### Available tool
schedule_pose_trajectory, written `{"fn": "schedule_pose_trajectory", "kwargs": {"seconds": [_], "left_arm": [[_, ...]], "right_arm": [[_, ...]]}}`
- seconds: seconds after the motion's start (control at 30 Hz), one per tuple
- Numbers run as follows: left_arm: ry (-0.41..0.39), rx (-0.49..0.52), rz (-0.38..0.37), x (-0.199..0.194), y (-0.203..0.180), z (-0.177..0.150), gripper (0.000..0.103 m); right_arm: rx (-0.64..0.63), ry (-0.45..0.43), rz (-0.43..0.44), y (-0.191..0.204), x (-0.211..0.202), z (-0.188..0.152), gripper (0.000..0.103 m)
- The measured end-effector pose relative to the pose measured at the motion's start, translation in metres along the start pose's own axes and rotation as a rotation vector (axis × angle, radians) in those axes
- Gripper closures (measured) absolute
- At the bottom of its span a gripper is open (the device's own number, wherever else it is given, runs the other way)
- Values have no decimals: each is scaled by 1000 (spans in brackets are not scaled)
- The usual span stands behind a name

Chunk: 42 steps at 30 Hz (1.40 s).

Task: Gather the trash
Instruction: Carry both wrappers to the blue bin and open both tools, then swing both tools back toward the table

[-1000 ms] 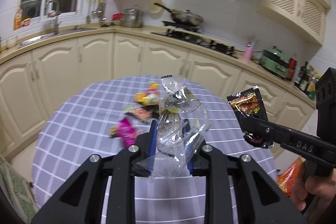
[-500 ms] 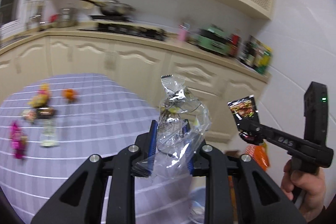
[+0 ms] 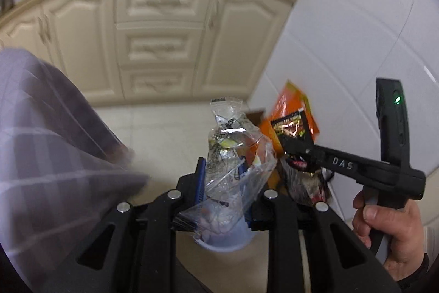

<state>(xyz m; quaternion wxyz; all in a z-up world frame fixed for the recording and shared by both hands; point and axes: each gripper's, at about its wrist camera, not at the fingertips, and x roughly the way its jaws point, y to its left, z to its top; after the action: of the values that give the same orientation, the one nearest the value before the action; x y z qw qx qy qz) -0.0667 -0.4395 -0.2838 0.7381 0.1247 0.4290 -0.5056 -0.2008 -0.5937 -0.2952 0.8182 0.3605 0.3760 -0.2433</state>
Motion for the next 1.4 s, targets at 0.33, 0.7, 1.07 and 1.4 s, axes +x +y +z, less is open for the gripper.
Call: {"fn": "schedule_pose_trajectory", "kwargs": {"seconds": [0.33,0.7,1.07,1.4], "left_arm": [[295,28,-97,122,-6,-33,78],[210,25,-3,101,4,-24,12],[22,22,12,22,-4,10,12],[-125,27,29,-47,-5,26,12]], "right_arm": [[142,149,-19,-59,67,-23,83],[196,117,-104,-71,60,-27,6],[130,48,-90,-29,29,-9,6],[16,-55,-54,29,-16,11,6]]}}
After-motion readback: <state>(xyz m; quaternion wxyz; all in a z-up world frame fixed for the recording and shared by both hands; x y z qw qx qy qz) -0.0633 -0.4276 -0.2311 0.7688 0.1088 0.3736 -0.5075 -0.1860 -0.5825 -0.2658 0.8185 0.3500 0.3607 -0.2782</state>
